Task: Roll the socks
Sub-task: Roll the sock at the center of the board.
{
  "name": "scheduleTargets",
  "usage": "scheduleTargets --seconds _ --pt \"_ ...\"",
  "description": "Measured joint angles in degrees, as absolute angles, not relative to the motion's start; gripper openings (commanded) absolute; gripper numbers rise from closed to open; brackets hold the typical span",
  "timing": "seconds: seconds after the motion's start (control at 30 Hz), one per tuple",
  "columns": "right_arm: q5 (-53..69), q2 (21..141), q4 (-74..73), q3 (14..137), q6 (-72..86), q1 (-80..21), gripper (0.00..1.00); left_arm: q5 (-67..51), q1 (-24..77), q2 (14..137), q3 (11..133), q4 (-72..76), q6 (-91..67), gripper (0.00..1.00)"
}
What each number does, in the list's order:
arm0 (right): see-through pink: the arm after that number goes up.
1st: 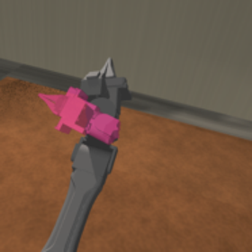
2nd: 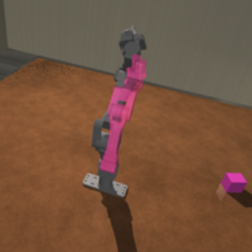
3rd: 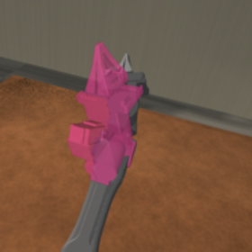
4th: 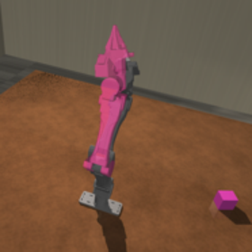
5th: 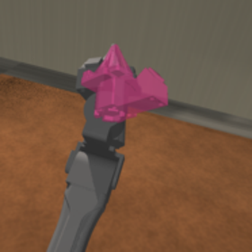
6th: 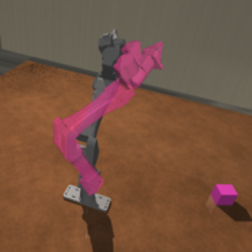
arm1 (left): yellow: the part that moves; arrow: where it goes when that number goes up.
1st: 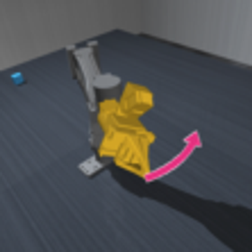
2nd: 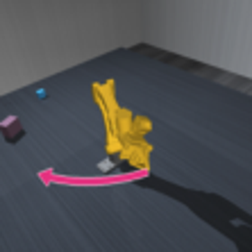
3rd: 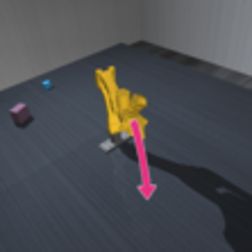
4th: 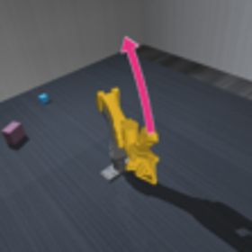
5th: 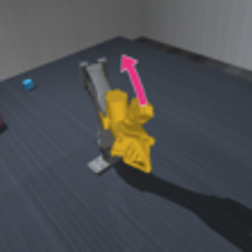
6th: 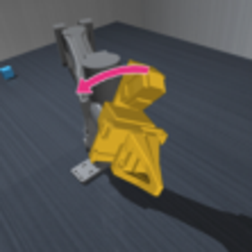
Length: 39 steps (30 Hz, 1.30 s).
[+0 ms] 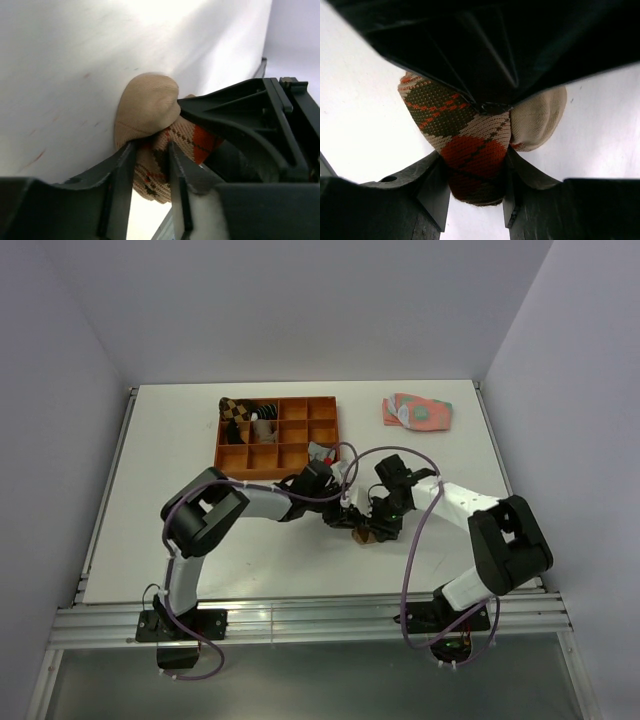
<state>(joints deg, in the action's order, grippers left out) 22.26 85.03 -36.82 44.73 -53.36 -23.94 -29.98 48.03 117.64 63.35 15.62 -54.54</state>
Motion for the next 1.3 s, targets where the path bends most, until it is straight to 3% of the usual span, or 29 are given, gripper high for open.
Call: scheduleTargets --seconds 0.43,0.83,1.3 --pt "25.89 91.96 -41.30 51.31 -52.73 -23.46 0.19 -18.11 48.07 108.51 51.22 21.23 -55.88 0.50" --pt "26.15 95.37 -44.95 54.87 -50.78 -23.00 0.19 -14.33 48.56 102.96 43.09 25.96 -56.69 0.57" --pt "26.15 97.60 -47.31 57.25 -48.60 -22.96 0.18 -2.59 58.37 99.07 35.62 33.91 -68.75 0.63"
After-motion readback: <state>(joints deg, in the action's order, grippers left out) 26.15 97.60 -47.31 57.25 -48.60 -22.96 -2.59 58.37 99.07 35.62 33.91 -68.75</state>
